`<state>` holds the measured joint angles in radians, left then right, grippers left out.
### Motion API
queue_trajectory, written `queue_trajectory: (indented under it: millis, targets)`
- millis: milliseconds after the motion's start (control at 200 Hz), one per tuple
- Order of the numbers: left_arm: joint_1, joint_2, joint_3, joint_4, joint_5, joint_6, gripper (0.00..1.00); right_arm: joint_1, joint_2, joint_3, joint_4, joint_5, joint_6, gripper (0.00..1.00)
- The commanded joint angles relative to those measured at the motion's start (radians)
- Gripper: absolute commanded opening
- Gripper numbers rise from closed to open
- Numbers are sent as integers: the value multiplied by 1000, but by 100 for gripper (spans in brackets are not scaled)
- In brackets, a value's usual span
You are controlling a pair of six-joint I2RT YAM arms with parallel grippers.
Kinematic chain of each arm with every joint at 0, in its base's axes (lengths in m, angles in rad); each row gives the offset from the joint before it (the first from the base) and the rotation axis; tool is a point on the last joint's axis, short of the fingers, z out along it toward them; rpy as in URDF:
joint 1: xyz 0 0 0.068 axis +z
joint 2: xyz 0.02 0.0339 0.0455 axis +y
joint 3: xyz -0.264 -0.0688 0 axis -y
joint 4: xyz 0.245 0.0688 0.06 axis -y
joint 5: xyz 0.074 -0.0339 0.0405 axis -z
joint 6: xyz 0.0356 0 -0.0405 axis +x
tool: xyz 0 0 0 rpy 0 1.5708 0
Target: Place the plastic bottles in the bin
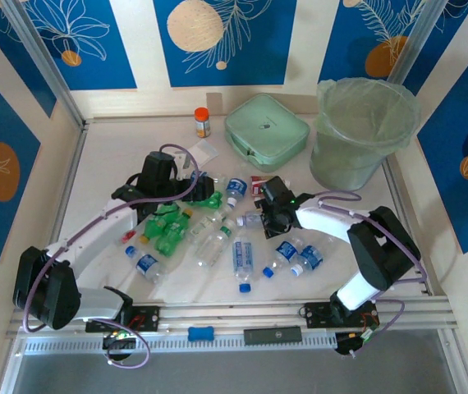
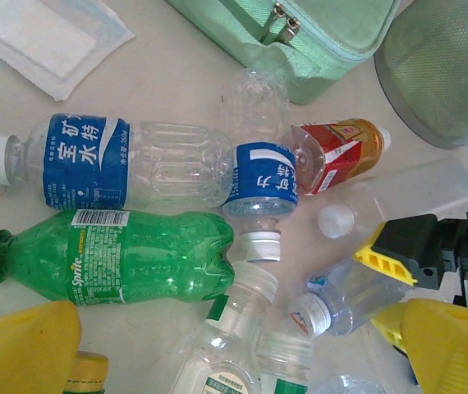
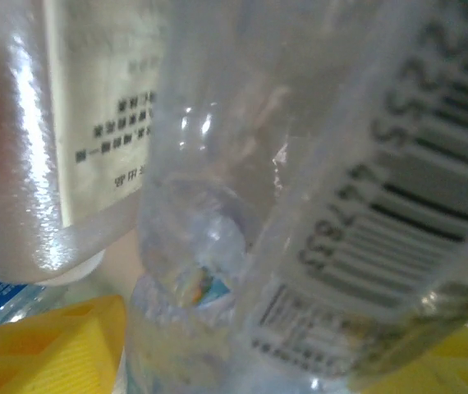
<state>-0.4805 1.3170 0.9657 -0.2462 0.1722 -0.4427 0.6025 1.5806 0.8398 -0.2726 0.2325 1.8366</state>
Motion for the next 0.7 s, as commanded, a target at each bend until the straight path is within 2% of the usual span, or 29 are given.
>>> queue_trajectory:
  millis: [0, 155, 335, 455, 695]
  targets:
    - [-9, -22, -16, 20, -15, -15, 99, -1, 22, -10, 9, -3, 27, 71]
    - [-9, -23, -18, 21, -16, -16, 99, -4, 40, -11, 14, 6, 29, 67]
    - [-9, -29, -20, 21, -26, -12, 99, 0, 22, -5, 8, 27, 12, 51]
    - [-9, -32, -21, 19, -30, -10, 99, 1, -21, 16, -26, 53, -27, 44]
    - [-9, -43, -21, 13, -54, 8, 99, -1, -184, 85, -141, 106, -204, 41]
